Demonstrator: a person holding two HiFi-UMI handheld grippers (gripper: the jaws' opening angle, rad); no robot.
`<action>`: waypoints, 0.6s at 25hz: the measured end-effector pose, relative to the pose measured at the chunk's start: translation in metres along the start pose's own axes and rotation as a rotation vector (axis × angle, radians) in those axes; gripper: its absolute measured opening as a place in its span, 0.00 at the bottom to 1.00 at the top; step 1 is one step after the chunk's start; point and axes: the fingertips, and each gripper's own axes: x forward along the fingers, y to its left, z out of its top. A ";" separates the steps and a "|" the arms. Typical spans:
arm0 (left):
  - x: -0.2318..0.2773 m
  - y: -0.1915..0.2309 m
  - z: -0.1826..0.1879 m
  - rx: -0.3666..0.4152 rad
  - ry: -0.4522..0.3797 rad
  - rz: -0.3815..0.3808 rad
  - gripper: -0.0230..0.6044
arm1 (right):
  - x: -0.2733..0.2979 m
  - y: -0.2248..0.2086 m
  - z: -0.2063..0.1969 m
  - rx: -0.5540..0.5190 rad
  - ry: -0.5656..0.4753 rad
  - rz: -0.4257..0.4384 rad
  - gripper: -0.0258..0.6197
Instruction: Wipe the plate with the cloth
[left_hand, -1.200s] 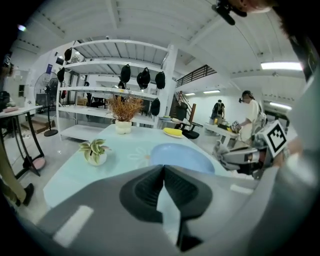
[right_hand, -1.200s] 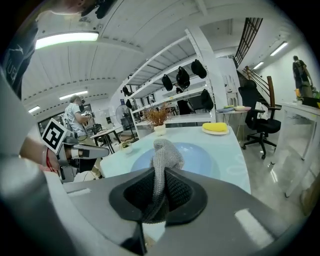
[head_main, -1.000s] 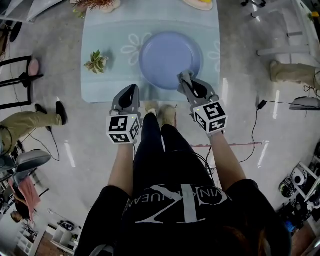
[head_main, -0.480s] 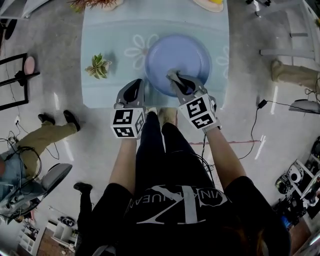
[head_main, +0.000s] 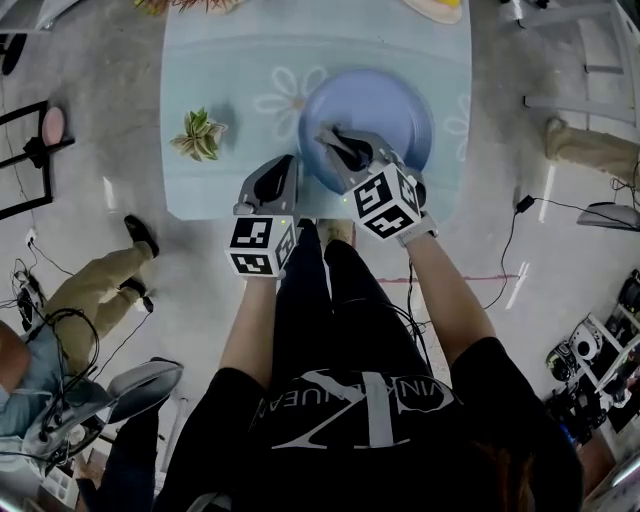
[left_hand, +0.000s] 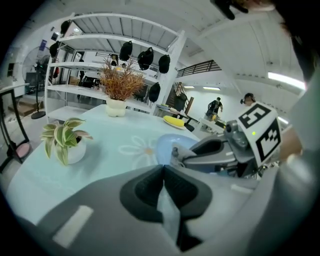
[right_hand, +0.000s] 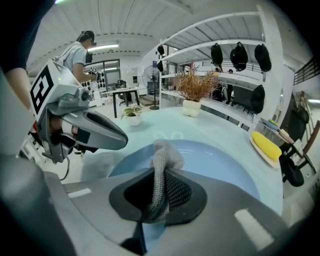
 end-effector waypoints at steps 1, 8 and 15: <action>0.001 0.001 0.000 0.000 0.001 -0.005 0.04 | 0.004 -0.001 0.003 -0.009 0.003 0.003 0.11; 0.007 0.002 -0.004 0.000 0.020 -0.034 0.04 | 0.029 -0.017 0.012 -0.056 0.025 -0.002 0.11; 0.014 -0.002 -0.006 0.007 0.032 -0.062 0.04 | 0.044 -0.039 0.014 -0.123 0.067 -0.032 0.11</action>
